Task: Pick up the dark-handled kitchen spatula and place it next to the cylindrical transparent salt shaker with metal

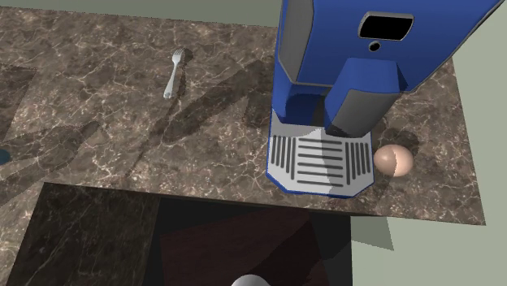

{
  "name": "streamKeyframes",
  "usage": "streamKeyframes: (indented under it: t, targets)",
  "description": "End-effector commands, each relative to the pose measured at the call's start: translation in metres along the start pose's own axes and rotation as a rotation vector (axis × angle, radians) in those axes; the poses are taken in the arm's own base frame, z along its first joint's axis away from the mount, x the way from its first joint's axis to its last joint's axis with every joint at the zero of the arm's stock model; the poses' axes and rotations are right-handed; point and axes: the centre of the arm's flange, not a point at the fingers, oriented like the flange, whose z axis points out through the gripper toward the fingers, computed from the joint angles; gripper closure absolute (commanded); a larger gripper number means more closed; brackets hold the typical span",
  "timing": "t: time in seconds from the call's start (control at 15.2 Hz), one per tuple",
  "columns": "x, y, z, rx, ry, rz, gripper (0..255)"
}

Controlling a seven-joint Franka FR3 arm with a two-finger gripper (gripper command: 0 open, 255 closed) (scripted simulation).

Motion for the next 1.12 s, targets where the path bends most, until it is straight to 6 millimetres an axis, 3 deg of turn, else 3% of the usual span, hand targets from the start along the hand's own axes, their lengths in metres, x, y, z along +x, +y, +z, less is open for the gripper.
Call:
streamKeyframes:
  t: [0.0,0.07,1.06]
  targets:
    - [-0.014,-0.022,-0.001,-0.001,0.001,0.003,255]
    - [-0.02,-0.029,-0.002,-0.001,0.001,0.003,255]
    - [-0.025,-0.029,0.077,-0.001,0.001,0.003,255]
